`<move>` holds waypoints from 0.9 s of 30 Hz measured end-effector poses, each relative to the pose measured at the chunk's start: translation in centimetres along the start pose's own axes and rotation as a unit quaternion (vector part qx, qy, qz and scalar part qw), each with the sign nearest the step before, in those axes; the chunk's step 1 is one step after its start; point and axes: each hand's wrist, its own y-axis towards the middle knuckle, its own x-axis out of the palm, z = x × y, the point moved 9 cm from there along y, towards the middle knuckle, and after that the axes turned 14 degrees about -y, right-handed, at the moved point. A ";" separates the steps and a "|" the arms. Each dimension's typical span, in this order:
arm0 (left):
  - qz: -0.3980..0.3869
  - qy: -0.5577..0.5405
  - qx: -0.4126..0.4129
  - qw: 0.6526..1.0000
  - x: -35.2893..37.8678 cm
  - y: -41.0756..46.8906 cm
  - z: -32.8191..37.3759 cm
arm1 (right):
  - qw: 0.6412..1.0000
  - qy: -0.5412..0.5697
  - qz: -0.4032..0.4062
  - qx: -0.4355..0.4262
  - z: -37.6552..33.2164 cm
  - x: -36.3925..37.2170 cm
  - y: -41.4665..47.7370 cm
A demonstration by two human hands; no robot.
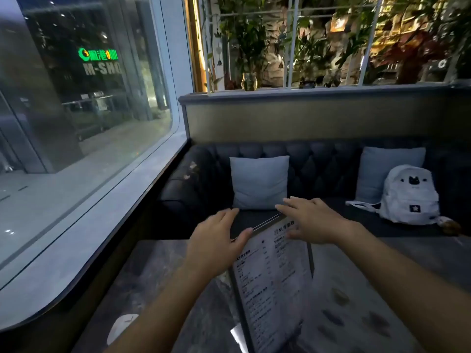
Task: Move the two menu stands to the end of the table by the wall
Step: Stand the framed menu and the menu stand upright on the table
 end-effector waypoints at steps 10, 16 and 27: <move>-0.030 -0.100 -0.055 0.993 1.5 -0.8 -2.0 | 0.999 0.023 0.023 0.015 0.4 -0.6 1.0; -0.022 -0.108 -0.057 0.992 1.6 -0.7 -2.2 | 0.994 0.078 0.067 0.034 0.8 -1.7 1.3; -0.002 -0.079 -0.075 0.994 1.6 1.4 -3.1 | 0.993 0.035 0.092 0.059 2.7 -2.1 0.8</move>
